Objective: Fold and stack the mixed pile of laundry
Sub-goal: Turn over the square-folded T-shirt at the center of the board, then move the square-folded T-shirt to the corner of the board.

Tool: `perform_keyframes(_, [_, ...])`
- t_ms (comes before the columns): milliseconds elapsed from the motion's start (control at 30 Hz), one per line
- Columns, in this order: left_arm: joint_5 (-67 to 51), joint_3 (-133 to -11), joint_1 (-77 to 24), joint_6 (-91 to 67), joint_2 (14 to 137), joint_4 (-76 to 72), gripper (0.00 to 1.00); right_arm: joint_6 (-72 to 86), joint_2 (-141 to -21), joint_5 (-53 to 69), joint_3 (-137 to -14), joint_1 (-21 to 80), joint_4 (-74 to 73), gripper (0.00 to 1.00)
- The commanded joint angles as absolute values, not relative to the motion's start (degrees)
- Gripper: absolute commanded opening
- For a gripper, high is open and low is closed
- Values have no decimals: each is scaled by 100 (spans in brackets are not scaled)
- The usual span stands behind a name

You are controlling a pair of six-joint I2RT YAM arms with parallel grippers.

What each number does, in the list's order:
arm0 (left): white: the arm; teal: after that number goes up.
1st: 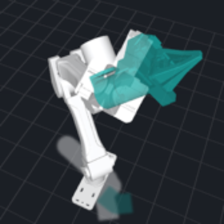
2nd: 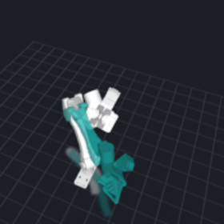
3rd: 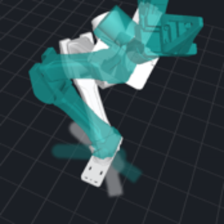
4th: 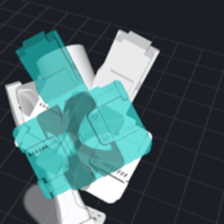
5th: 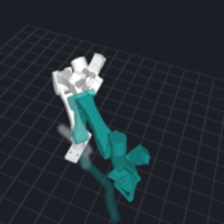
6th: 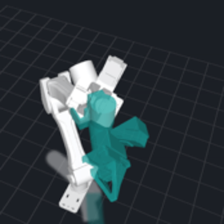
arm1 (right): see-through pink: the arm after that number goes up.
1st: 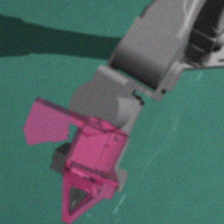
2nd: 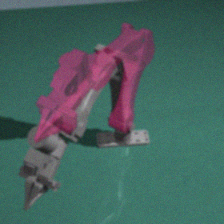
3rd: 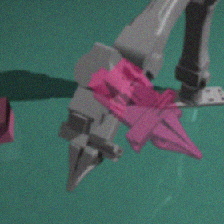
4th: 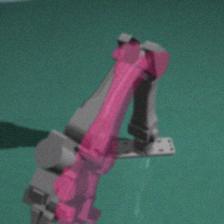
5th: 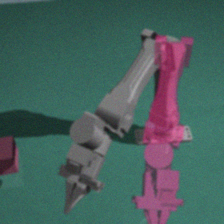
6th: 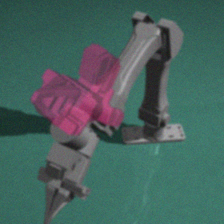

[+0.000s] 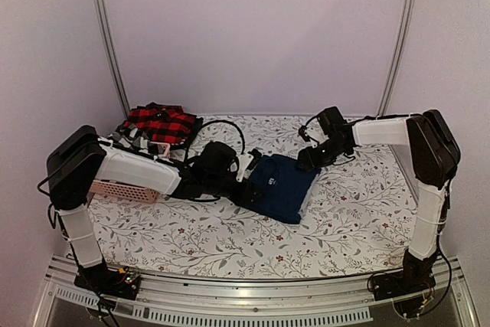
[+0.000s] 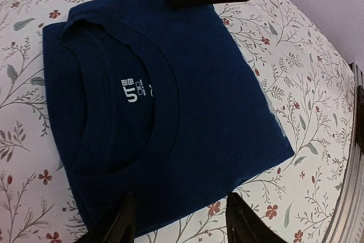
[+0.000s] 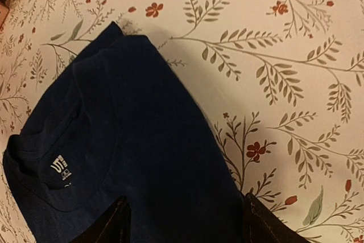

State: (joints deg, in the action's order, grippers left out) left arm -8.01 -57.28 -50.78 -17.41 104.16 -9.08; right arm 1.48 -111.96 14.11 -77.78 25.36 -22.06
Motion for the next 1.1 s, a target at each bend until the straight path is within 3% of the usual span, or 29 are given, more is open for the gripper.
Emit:
perform_keyframes(0, [-967, -6175, -5152, -1750, 10958, -732, 52, 129, -11638, 1739, -7566, 2540, -2034, 64])
perform_keyframes(167, [-938, -6158, -4831, -1874, 11215, -631, 49, 310, -11605, 1998, -6832, 2606, -1909, 62])
perform_keyframes(367, [-704, -5818, -4082, -1987, 11115, -343, 47, 1016, -10675, 2248, -5637, 3333, -1828, 63])
perform_keyframes(533, [-573, -5590, -3644, -1891, 10827, -233, 51, 2183, -9805, 2796, -4693, 4462, -1433, 70])
perform_keyframes(633, [-526, -5468, -3537, -1805, 10503, -235, 56, 2744, -9183, 3128, -4281, 4653, -1246, 71])
perform_keyframes(833, [-1345, -4838, -3450, -1978, 9617, -761, 61, 2380, -8093, 2685, -4365, 4042, -1292, 74])
perform_keyframes(1067, [-1400, -4174, -3845, -2521, 9094, -567, 61, 1183, -9235, 2663, -5403, 3454, -1365, 66])
